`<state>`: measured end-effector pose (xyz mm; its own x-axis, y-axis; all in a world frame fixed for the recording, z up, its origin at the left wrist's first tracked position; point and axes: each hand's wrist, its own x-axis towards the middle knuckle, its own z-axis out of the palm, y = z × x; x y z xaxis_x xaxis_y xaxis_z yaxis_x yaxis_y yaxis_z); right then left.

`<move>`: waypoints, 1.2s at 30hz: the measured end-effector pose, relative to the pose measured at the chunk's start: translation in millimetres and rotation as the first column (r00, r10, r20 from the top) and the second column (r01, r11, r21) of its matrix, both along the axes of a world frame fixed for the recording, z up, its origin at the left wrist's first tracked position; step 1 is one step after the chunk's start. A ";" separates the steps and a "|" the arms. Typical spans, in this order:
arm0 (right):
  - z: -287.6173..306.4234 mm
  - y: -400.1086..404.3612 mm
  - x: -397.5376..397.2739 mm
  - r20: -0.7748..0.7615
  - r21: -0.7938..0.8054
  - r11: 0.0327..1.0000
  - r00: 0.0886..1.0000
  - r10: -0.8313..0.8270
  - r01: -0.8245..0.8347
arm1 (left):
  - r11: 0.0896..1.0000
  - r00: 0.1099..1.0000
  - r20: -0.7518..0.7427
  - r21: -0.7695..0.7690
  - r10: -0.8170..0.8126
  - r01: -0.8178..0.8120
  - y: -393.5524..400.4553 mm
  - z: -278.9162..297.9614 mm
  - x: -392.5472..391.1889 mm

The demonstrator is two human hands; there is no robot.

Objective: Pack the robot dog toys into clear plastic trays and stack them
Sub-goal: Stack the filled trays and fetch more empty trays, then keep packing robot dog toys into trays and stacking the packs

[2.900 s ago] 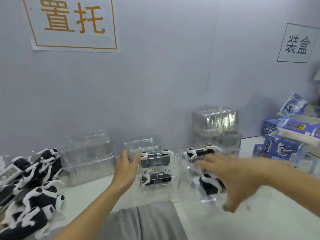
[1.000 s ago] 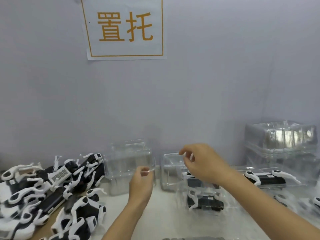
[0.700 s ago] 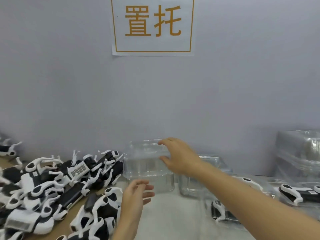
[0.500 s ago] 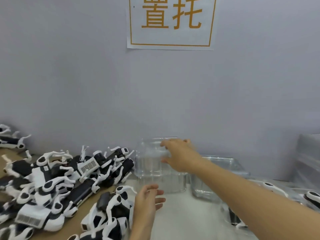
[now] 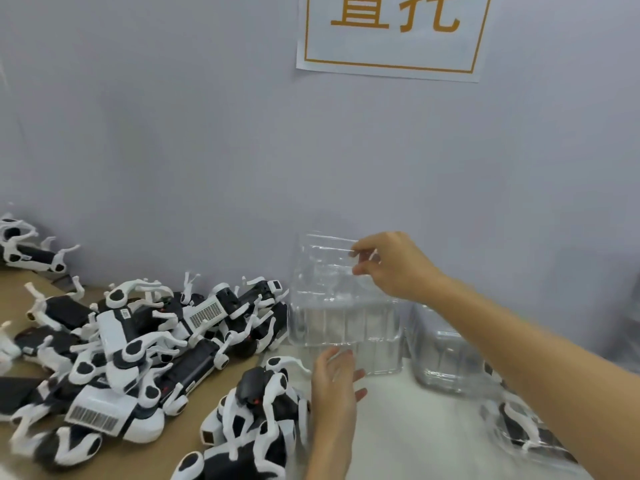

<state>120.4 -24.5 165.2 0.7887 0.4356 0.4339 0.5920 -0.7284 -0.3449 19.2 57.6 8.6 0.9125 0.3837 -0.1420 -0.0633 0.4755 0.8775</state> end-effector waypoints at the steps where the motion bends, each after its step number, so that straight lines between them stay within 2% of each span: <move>1: 3.4 -1.7 -2.3 0.002 0.006 1.000 1.000 0.000 0.000 | 1.000 1.000 0.011 -0.001 -0.002 0.002 0.0 -0.1 -0.2; 4: 10.8 -10.2 -13.5 0.062 0.057 0.998 0.998 -0.017 0.014 | 1.000 0.999 0.032 0.003 -0.019 0.019 0.2 -0.6 1.0; 7: 16.7 -22.2 -36.2 0.204 0.185 0.983 0.979 -0.032 -0.006 | 0.998 0.998 0.048 0.044 -0.039 0.037 -0.9 -0.9 1.1; 9: 16.9 -34.0 -59.9 0.300 0.313 0.948 0.953 -0.046 -0.052 | 0.993 0.998 0.048 0.107 -0.048 0.043 -0.1 -0.7 -0.1; 11: 12.2 -47.6 -88.9 0.328 0.460 0.880 0.944 -0.047 -0.116 | 0.971 0.999 0.034 0.238 -0.039 0.030 2.0 -3.7 0.5; 15: -13.8 -76.3 -136.7 0.226 0.735 0.650 0.974 0.031 -0.191 | 0.858 0.999 0.035 0.513 0.021 -0.036 2.7 -5.9 1.6; 17: -32.6 -86.0 -145.6 0.113 0.824 0.546 0.989 0.100 -0.149 | 0.815 0.999 0.044 0.577 0.023 -0.044 1.1 -7.6 1.4; 19: -50.0 -93.9 -144.4 0.006 0.861 0.501 0.987 0.158 -0.086 | 0.800 0.999 0.045 0.598 0.024 -0.046 0.5 -8.8 0.7; 21: -62.3 -99.5 -139.3 -0.067 0.845 0.533 0.981 0.184 -0.042 | 0.838 0.997 0.047 0.541 0.062 -0.078 1.2 -7.5 0.5; 24: -70.8 -103.2 -134.4 -0.161 0.752 0.659 0.966 0.202 -0.013 | 0.919 0.993 0.052 0.377 0.102 -0.114 4.3 -4.6 -0.5; 27: -77.2 -100.5 -133.9 -0.273 0.626 0.779 0.930 0.248 -0.024 | 0.982 0.996 0.082 0.184 0.031 -0.046 3.8 4.2 -9.0; 30: -83.8 -95.1 -133.3 -0.352 0.559 0.828 0.895 0.274 -0.034 | 0.999 0.996 0.086 -0.027 -0.023 0.025 7.3 12.7 -14.5; 34: -92.6 -94.3 -125.6 -0.426 0.452 0.890 0.859 0.283 -0.069 | 0.947 0.999 0.043 -0.318 -0.029 0.041 22.2 22.3 -15.2; 36: -94.2 -100.5 -119.3 -0.469 0.398 0.910 0.828 0.307 -0.113 | 0.804 0.992 0.075 -0.581 -0.101 0.126 31.8 21.6 -16.4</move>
<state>1.1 -125.1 71.0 0.8423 0.5190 0.1453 0.3825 -0.3858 -0.8395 2.8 89.4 30.2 0.9537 0.1329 -0.2697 -0.0041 0.9027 0.4302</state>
